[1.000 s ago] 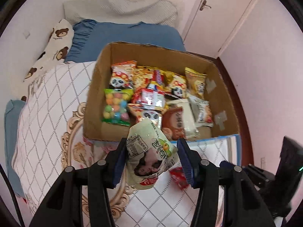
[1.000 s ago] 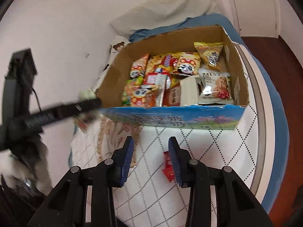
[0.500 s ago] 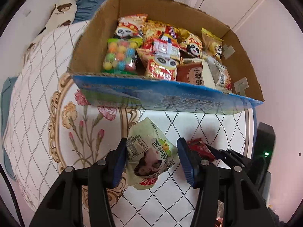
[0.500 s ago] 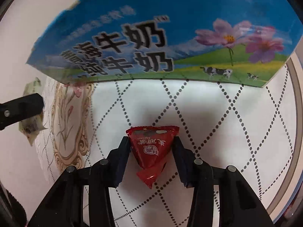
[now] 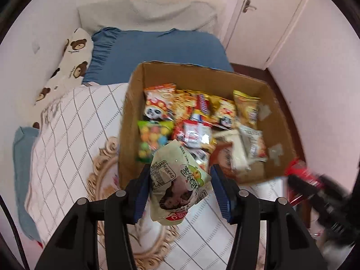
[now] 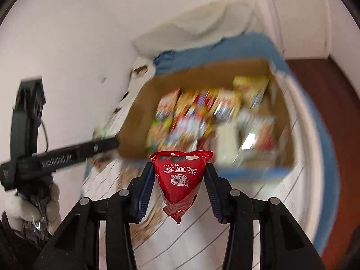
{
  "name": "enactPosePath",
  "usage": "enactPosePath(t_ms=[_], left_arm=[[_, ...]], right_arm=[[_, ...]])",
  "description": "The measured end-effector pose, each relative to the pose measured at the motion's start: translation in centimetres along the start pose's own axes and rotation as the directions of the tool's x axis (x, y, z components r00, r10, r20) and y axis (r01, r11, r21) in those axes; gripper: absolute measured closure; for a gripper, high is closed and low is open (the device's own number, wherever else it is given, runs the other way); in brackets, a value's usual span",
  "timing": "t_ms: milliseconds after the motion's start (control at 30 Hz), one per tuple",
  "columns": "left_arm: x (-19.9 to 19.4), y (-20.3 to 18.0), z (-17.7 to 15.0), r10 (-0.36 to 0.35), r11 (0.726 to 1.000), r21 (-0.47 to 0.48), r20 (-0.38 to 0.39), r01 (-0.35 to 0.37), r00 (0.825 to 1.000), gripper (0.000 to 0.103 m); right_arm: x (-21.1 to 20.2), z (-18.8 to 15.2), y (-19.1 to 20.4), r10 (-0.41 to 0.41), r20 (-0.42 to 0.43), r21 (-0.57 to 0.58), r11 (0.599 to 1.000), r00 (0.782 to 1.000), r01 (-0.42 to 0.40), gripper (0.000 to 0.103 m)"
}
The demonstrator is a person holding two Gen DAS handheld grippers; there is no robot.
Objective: Organize snacks
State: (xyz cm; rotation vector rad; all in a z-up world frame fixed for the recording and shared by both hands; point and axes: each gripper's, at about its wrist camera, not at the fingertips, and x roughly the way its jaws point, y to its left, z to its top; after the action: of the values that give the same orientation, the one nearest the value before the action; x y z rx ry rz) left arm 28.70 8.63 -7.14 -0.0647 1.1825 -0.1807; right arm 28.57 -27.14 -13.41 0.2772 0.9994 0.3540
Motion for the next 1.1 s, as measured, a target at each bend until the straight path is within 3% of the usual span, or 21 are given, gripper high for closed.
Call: enactPosePath(t_ms=[100, 233, 267, 333, 367, 433, 533, 633, 900, 1100], left_arm=[[3.0, 0.7, 1.2, 0.055, 0.998, 0.007, -0.065, -0.054, 0.996, 0.053], [6.9, 1.7, 1.6, 0.061, 0.998, -0.009, -0.174, -0.064, 0.983, 0.051], [7.6, 2.0, 1.6, 0.052, 0.998, -0.026, -0.194, -0.058, 0.98, 0.051], [8.3, 2.2, 1.5, 0.038, 0.997, -0.055, -0.222, -0.052, 0.974, 0.046], [8.4, 2.3, 1.5, 0.027, 0.997, -0.065, -0.23, -0.043, 0.973, 0.03], [8.1, 2.0, 1.7, 0.037, 0.997, -0.054, -0.207, -0.05, 0.978, 0.014], [7.9, 1.0, 1.8, 0.067, 0.997, -0.014, -0.194, -0.071, 0.979, 0.012], [7.9, 0.5, 2.0, 0.073, 0.997, 0.0, -0.177, -0.074, 0.981, 0.003], [6.9, -0.1, 2.2, 0.079, 0.997, -0.009, -0.129, -0.08, 0.989, 0.003], [5.4, -0.6, 2.0, 0.077, 0.997, -0.009, -0.078, -0.078, 0.994, 0.003]], right_arm=[[1.7, 2.1, -1.8, -0.093, -0.054, -0.009, 0.996, 0.994, 0.093, 0.055], [3.9, 3.0, -4.0, -0.173, -0.136, 0.001, 0.985, 0.975, 0.175, 0.052], [4.3, 3.0, -4.4, -0.187, -0.149, 0.002, 0.982, 0.971, 0.19, 0.045], [4.6, 2.9, -4.8, -0.211, -0.158, 0.005, 0.977, 0.965, 0.214, 0.01], [4.7, 3.0, -5.1, -0.222, -0.164, 0.01, 0.974, 0.961, 0.226, 0.006], [5.0, 3.2, -5.6, -0.243, -0.173, 0.017, 0.968, 0.955, 0.249, 0.004], [4.6, 3.3, -5.4, -0.275, -0.172, 0.024, 0.959, 0.946, 0.283, 0.003], [4.7, 3.4, -5.6, -0.317, -0.165, 0.029, 0.945, 0.934, 0.326, 0.003], [5.5, 3.3, -5.0, -0.396, -0.161, -0.004, 0.916, 0.904, 0.401, 0.002], [4.9, 2.9, -4.5, -0.407, -0.152, -0.004, 0.912, 0.901, 0.411, 0.002]])
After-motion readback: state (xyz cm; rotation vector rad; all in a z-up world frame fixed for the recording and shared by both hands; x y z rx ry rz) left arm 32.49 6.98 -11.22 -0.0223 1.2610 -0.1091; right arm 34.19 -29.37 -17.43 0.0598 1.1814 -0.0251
